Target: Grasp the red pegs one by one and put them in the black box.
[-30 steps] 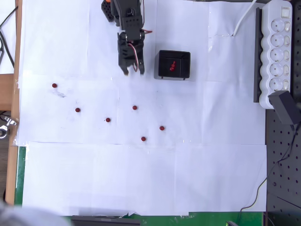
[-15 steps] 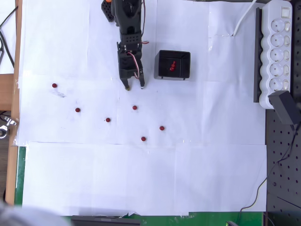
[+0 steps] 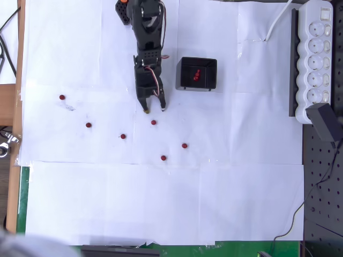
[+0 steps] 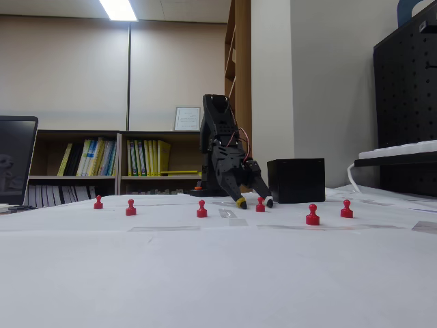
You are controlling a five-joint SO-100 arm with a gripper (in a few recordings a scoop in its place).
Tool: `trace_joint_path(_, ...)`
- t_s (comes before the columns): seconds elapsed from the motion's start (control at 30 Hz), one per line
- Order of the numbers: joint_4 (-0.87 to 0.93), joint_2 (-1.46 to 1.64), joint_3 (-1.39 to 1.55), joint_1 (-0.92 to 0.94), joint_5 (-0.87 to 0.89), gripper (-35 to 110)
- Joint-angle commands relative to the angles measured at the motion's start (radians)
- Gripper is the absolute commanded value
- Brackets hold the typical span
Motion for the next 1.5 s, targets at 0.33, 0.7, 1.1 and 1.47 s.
trace_joint_path(0.33, -0.061, 0.132, 0.124, 0.008, -0.002, 20)
trace_joint_path(0.7, -0.117, 0.172, 0.138, 0.005, 0.006, 20)
trace_joint_path(1.1, -0.118, 0.204, 0.17, 0.008, 0.0, 16)
trace_joint_path(1.47, -0.114, 0.201, 0.16, 0.012, -0.005, 8)
